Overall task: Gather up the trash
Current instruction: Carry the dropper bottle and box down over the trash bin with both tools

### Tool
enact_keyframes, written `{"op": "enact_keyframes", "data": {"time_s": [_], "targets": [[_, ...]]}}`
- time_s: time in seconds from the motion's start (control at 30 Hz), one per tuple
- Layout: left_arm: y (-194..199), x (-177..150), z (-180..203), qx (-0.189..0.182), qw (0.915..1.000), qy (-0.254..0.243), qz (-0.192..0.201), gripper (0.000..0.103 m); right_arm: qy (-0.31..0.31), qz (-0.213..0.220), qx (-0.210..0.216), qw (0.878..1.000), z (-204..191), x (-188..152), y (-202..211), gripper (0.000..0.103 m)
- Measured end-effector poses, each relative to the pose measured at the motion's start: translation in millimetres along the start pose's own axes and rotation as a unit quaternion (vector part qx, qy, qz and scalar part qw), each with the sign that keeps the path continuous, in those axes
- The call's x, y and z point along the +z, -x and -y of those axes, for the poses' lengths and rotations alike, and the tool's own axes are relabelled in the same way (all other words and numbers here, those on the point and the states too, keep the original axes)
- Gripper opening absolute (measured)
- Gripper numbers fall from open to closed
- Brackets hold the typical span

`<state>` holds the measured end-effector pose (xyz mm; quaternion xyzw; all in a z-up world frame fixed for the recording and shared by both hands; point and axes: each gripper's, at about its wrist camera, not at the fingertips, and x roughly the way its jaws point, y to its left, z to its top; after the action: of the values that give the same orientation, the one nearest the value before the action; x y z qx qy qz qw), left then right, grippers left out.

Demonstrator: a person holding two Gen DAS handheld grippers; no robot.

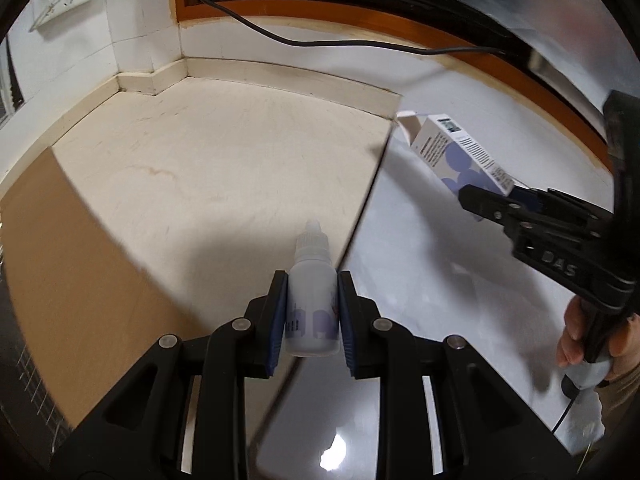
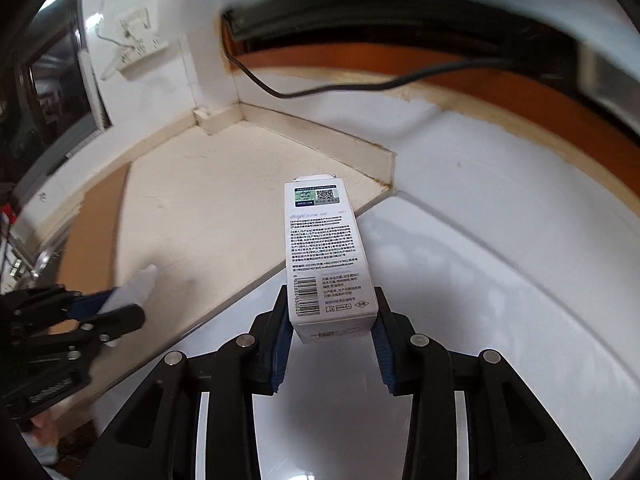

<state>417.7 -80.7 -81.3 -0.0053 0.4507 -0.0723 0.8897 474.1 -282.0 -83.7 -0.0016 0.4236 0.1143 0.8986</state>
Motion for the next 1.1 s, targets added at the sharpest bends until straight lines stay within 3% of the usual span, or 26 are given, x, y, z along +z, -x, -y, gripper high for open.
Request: {"op": "enact_keyframes", "data": {"time_s": [0.37,0.63,0.9,1.1], "targets": [[100.5,-84.5,8.2,-0.013,0.9994,-0.025,0.02,0.021,-0.037,0.052,0.013,0.998,-50.7,-75.5,141.4,0.036],[156.7,-156.6,4.5,-0.021,0.9985,-0.031,0.04,0.021,-0.043,0.084,0.038,0.995,-107.7,-156.3,224.1,0.036],[167.3,-233.1,-13.5,-0.024,0.9993,0.003,0.029,0.021,-0.042,0.077,0.048,0.995,-153.1,-251.6,248.1,0.036],[152.2,-287.4,-14.2,-0.01,0.9999,-0.007,0.005,0.021,-0.005,0.053,0.027,0.998,-181.5,-313.9,234.7,0.036]]}}
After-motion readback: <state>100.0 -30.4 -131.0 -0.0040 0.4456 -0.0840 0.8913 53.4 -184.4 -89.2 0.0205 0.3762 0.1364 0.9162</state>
